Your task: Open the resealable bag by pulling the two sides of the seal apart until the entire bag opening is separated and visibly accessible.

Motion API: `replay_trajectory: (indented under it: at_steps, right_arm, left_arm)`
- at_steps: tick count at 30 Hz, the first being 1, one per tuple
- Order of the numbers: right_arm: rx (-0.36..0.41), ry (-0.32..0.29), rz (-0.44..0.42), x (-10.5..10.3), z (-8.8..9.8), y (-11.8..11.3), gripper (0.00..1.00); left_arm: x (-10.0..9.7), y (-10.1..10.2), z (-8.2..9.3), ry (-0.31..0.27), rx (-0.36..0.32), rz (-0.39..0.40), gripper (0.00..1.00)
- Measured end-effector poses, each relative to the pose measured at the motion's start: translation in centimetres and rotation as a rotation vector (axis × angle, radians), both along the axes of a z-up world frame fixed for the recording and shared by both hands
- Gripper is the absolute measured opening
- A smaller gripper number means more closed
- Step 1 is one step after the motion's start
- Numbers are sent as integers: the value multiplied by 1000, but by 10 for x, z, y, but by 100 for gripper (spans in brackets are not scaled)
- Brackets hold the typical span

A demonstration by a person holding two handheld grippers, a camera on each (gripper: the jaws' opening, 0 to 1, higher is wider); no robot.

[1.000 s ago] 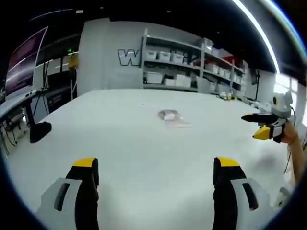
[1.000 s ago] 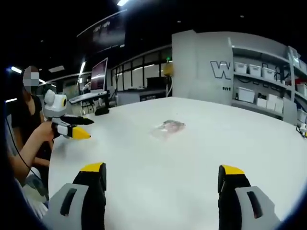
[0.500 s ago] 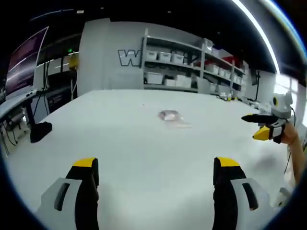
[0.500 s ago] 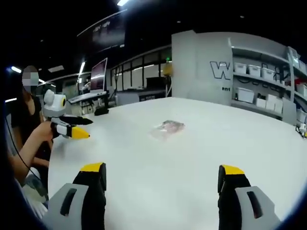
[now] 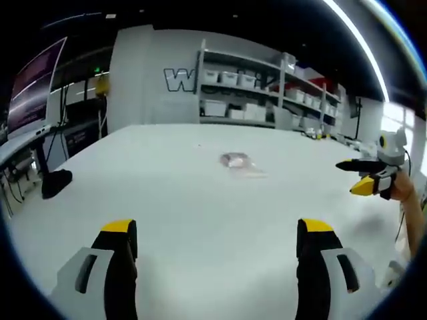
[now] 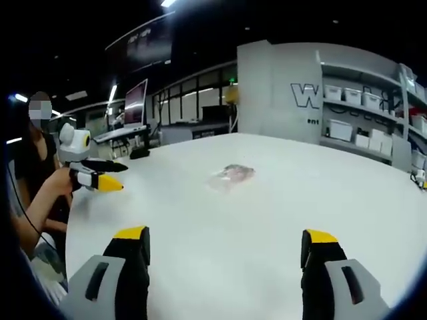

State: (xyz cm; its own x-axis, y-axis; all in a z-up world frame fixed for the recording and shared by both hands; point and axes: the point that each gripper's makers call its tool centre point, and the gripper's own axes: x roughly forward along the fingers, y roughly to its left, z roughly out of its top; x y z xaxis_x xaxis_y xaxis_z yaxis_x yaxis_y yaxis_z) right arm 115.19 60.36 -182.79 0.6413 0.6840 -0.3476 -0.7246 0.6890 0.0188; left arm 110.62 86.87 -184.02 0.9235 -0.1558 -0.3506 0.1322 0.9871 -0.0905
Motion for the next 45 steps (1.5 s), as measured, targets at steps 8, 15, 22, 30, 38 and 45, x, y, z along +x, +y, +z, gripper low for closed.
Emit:
replay_trajectory:
  at_steps: [8,15,22,30,38,45]
  right_arm:
    - [7,1,2,-1,1,0,90]
    - [8,1,5,-2,0,0,88]
    - [5,-1,6,-2,0,0,85]
    - [7,2,5,-3,-3,-1,83]
    - [5,-4,9,-3,-3,-1,82]
    - [-2,-9,15,-3,-4,0,81]
  left_arm:
    - [0,-1,1,-4,-1,-2,100]
    - [0,-2,0,1,2,-3,100]
    - [-1,-2,0,2,2,-1,100]
    - [0,-2,-1,7,4,-2,100]
    - [-1,-1,-1,4,11,3,100]
    - [-2,1,-1,5,14,11,100]
